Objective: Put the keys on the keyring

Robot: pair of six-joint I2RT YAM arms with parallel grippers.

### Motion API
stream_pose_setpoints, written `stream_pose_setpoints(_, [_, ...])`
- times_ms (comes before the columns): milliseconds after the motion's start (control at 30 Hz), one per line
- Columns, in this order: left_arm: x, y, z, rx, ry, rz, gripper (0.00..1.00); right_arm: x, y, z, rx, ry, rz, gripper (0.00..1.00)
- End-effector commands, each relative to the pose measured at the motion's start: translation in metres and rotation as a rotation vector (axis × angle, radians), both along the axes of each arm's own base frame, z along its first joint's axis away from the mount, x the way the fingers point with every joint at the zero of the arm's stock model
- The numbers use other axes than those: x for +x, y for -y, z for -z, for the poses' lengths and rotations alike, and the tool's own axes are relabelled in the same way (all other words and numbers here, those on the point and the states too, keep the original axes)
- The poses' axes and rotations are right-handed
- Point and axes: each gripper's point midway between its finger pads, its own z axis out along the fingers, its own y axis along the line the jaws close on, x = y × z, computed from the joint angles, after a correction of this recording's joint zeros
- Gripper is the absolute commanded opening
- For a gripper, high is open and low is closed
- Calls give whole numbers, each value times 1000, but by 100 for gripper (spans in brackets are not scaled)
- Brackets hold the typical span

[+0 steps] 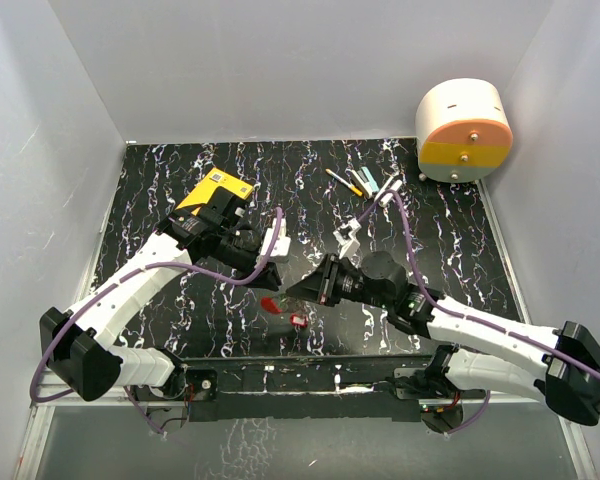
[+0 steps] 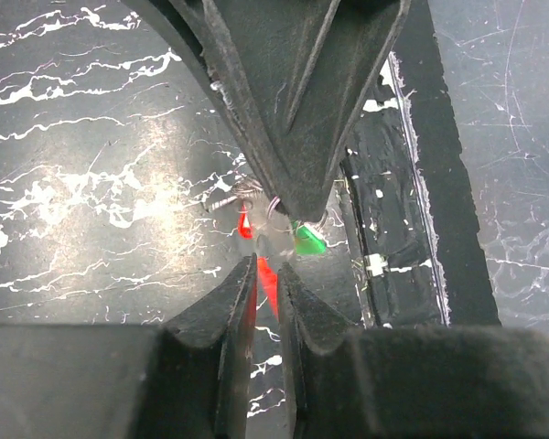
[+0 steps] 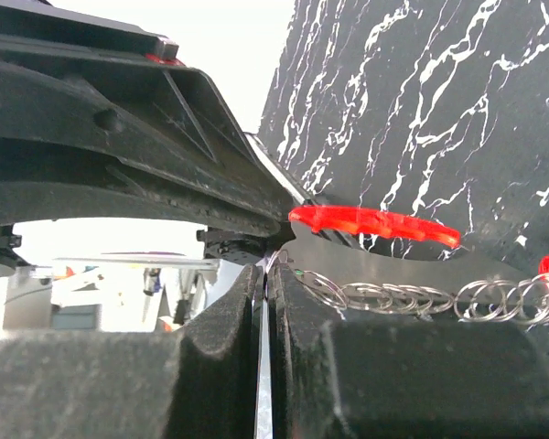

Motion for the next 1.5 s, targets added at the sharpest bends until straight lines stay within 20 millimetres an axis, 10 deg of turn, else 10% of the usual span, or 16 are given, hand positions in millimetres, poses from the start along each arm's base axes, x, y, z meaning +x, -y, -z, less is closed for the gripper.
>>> stream_pose_setpoints(0, [-4, -1, -10, -26, 41, 29, 15, -2, 2, -63, 284, 20, 16, 8])
stream_pose_setpoints(600, [-21, -8, -96, -144, 105, -35, 15, 37, 42, -70, 464, -120, 358, 8])
stream_pose_setpoints(900, [-68, 6, -68, -193, -401, -33, 21, 53, 52, -83, 510, -170, 464, 8])
stream_pose_setpoints(1467, [-40, 23, -22, -140, -443, -187, 37, 49, 38, -91, 551, -218, 400, 8])
